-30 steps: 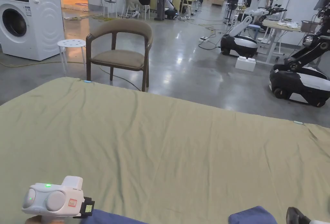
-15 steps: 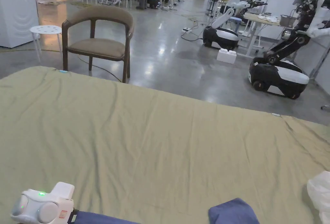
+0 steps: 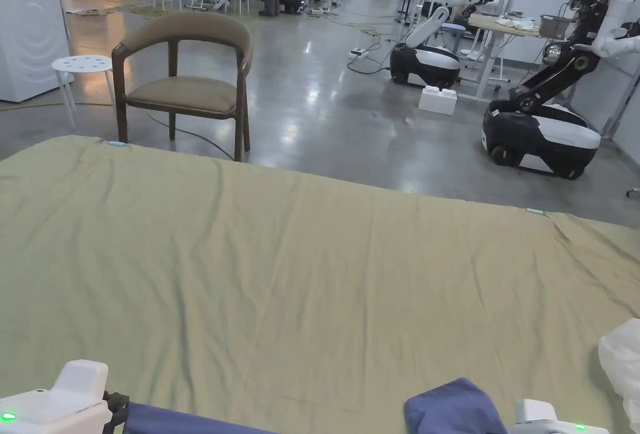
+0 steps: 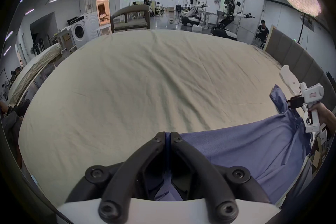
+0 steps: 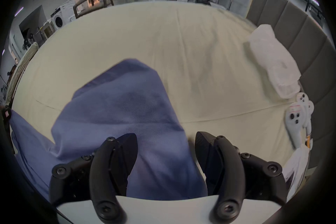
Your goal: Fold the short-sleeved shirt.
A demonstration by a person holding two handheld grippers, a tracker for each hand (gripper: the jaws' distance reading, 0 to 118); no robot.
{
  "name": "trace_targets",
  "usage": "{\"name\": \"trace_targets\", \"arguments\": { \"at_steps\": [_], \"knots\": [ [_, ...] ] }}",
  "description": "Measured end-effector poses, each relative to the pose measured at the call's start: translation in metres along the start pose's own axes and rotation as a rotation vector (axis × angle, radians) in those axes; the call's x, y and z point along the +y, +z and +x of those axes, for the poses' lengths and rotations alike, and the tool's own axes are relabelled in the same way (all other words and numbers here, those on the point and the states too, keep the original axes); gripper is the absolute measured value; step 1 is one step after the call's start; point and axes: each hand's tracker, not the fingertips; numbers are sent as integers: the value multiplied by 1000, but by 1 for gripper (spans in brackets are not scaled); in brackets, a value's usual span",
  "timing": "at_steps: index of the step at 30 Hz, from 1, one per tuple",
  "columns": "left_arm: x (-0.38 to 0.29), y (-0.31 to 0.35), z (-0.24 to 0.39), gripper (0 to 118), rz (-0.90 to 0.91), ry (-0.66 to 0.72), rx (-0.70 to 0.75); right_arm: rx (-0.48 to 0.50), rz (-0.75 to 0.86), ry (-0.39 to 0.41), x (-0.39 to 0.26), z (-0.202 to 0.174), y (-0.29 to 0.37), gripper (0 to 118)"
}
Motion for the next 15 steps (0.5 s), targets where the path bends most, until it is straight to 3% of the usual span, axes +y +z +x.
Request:
{"name": "trace_targets", "arguments": {
  "at_steps": [2, 5, 7, 12, 15],
  "knots": [
    [0, 2, 1, 1, 1, 1, 5, -12, 10, 9, -1, -2, 1, 69],
    [-1, 5, 3, 1, 5, 0, 12, 3, 32, 7, -4, -2, 8, 46],
    [-1, 2, 4, 1, 7, -10, 20, 12, 48, 22, -7, -2, 11, 4],
    [1, 6, 4, 1, 15, -7, 17, 17, 97, 31, -18, -1, 43, 0],
    [5, 15, -1, 1, 32, -6, 9, 40, 182, -18, -26, 7, 77, 0]
  ]
}}
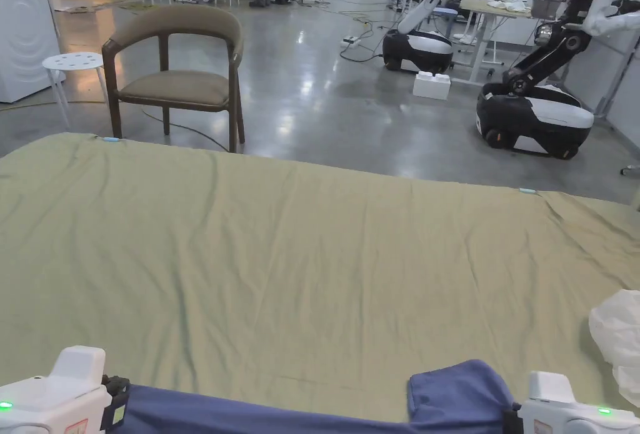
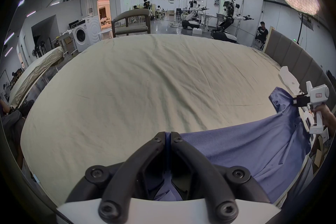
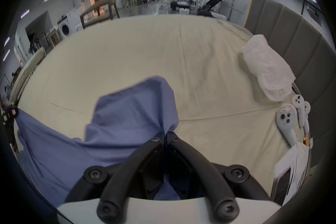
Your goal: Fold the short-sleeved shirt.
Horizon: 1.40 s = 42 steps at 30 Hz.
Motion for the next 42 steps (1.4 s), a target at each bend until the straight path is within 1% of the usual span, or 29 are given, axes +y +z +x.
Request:
{"name": "trace_targets", "arguments": {
  "at_steps": [1, 4, 7, 13, 16, 22, 28, 32, 34, 35, 36, 37, 39, 40, 42],
  "knots": [
    [1, 4, -2, 1, 9, 0, -5, 6, 24, -15, -1, 2, 13, 0],
    [3, 16, -10, 1, 35, 11, -18, 6, 84, 6, -6, 3, 61, 0],
    [-1, 31, -18, 1, 62, 33, -50, 18, 127, 10, -15, 1, 104, 0],
    [-26, 56, -30, 1, 82, 7, -74, 10, 138, 59, -53, -2, 160, 0],
    [-49, 65, -37, 1, 72, -2, -85, -10, 103, 96, -78, -4, 170, 0],
    [-96, 72, -43, 3, -33, -16, -90, -55, -38, 121, -139, -3, 171, 0],
    [-133, 71, -24, 6, -166, -102, -47, -76, -149, 118, -180, -3, 148, 0],
    [-135, 67, -18, 6, -166, -129, -33, -71, -174, 93, -190, -4, 136, 1],
    [-130, 63, -16, 11, -168, -137, -14, -74, -165, 102, -191, -6, 133, 3],
    [-131, 65, -16, 14, -166, -136, -6, -78, -163, 109, -190, -8, 134, 7],
    [-129, 66, -15, 20, -163, -131, -1, -87, -161, 113, -188, -10, 136, 18],
    [-126, 67, -14, 27, -148, -124, 17, -100, -157, 116, -185, -12, 141, 35],
    [-121, 73, -9, 48, -92, -129, 43, -121, -160, 112, -177, -14, 153, 73],
    [-117, 76, -6, 55, -64, -129, 36, -123, -139, 103, -172, -16, 161, 75],
    [-106, 80, 1, 57, -20, -113, 25, -108, -50, 90, -159, -18, 176, 75]
  ]
}}
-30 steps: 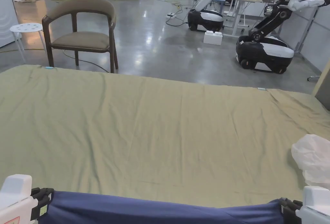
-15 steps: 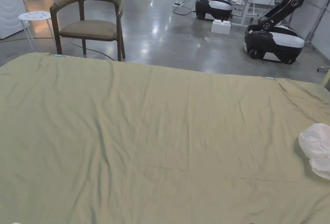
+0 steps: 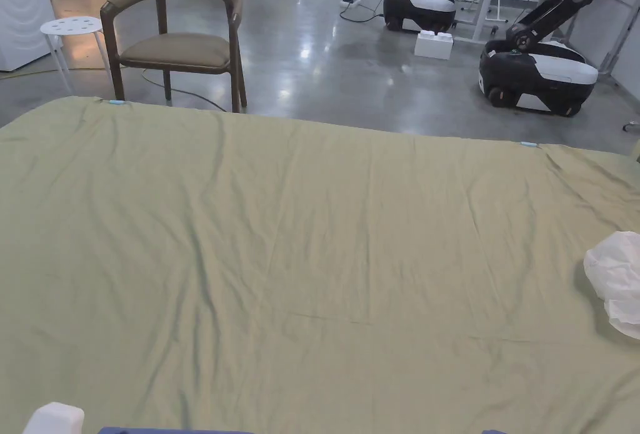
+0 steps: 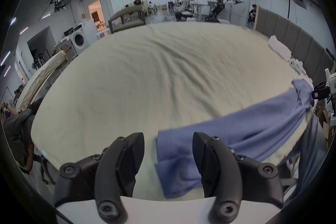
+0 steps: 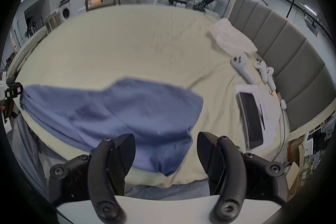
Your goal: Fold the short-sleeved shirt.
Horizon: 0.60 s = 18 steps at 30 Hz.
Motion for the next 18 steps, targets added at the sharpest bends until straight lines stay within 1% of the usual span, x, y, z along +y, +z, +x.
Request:
{"name": "trace_targets", "arguments": {
  "at_steps": [2, 5, 6, 8, 10, 13, 14, 16, 18],
  "knots": [
    [10, 6, 8, 57, 47, 17, -3, -9, 63, -12, 14, -5, 14, 75],
    [29, 12, 25, 57, 142, 26, 5, -26, 207, -36, 34, -17, 29, 75],
    [36, 14, 33, 57, 170, 26, 8, -30, 277, -52, 40, -23, 31, 75],
    [51, 16, 45, 57, 223, 40, 24, -33, 363, -78, 53, -37, 31, 75],
    [63, 14, 51, 57, 289, 52, 41, -15, 466, -105, 65, -52, 30, 74],
    [81, 21, 65, 57, 403, 72, 80, -8, 597, -118, 85, -75, 28, 70],
    [87, 24, 69, 56, 435, 79, 91, -9, 629, -121, 90, -82, 29, 65],
    [98, 35, 76, 56, 511, 83, 113, 3, 702, -130, 101, -95, 32, 43],
    [105, 41, 80, 51, 570, 82, 141, -11, 768, -130, 108, -106, 38, 25]
  ]
}}
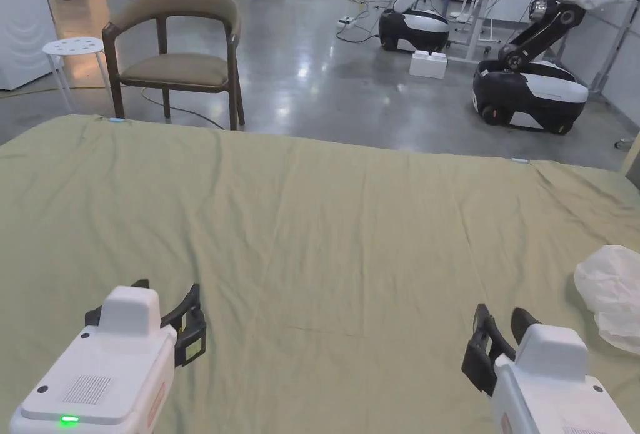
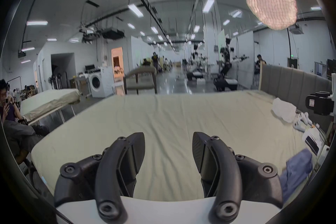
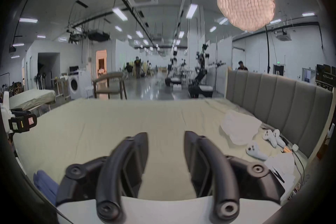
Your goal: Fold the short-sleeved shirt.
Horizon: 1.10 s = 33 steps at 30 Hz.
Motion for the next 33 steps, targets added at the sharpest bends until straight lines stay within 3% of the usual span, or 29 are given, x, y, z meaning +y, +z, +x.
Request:
{"name": "trace_targets", "arguments": {
  "at_steps": [2, 3, 6, 13, 18, 23, 25, 26, 27, 28, 33],
  "knots": [
    [9, 6, 2, 50, 59, -5, 5, 0, 71, -2, 6, -10, 1, 22],
    [13, 7, 3, 44, 82, -6, 2, 5, 94, -2, 10, -14, 2, 15],
    [20, 14, 3, 0, 107, -21, 14, 7, 105, 8, 15, -24, 2, 3],
    [13, 22, -33, 0, 17, 39, 14, 45, 103, 15, 19, -32, -2, 0],
    [-23, 16, -101, 0, -295, 195, -119, 89, 59, 36, 13, -31, -7, 0],
    [-77, 10, -148, 0, -593, 234, -212, 110, 5, 55, 3, -35, -10, 0],
    [-100, 5, -165, 15, -674, 312, -253, 117, -23, 54, -2, -37, -13, 0],
    [-108, 2, -171, 29, -704, 349, -244, 121, -36, 55, -4, -38, -13, 0],
    [-120, -3, -179, 51, -722, 386, -277, 126, -47, 55, -7, -39, -14, 0],
    [-131, -6, -186, 62, -729, 423, -298, 129, -56, 55, -9, -40, -14, 0],
    [-173, -29, -214, 64, -820, 723, -418, 140, -83, 90, -14, -45, -11, 0]
  ]
}}
